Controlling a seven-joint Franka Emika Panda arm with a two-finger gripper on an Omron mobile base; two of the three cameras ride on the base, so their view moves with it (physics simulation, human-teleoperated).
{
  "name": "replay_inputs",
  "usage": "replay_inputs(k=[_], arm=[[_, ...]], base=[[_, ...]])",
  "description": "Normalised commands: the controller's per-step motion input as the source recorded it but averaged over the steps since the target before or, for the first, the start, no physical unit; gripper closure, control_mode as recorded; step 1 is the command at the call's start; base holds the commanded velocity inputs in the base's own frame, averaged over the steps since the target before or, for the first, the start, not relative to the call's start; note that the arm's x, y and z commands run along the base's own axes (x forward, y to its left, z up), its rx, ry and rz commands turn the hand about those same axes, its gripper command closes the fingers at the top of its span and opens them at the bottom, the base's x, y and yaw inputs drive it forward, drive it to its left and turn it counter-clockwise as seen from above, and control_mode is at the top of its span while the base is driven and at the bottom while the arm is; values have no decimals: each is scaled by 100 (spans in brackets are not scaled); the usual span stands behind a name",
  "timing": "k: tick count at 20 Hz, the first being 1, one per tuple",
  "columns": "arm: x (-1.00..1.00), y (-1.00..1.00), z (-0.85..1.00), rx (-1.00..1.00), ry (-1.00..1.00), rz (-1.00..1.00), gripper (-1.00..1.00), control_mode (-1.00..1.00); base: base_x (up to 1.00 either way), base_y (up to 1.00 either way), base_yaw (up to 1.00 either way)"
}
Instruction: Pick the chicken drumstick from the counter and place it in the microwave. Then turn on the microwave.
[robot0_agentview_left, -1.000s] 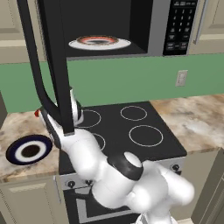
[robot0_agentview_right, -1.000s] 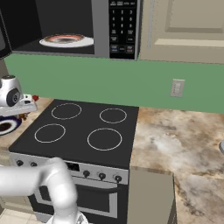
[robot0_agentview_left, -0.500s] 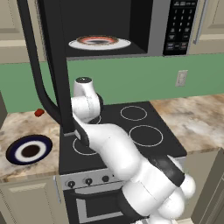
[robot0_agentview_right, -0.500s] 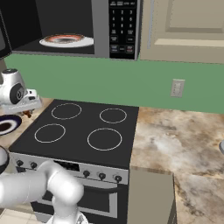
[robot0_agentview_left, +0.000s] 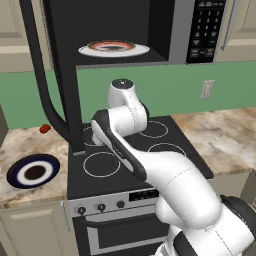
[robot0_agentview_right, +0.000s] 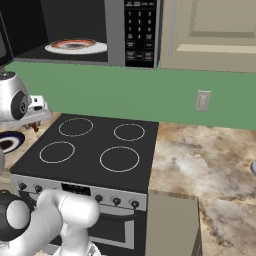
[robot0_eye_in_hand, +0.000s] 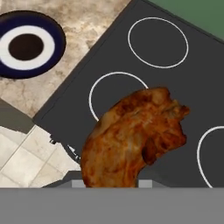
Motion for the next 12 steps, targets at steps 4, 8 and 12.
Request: replay_inputs(k=[4, 8, 12], arm=[[-67, -36, 57, 0, -16, -1, 100, -100], [-54, -21, 68, 0, -13, -2, 100, -100], [-29, -13, 82, 0, -13, -2, 100, -100]], base=[[0, 0, 0], [0, 0, 0], [0, 0, 0]])
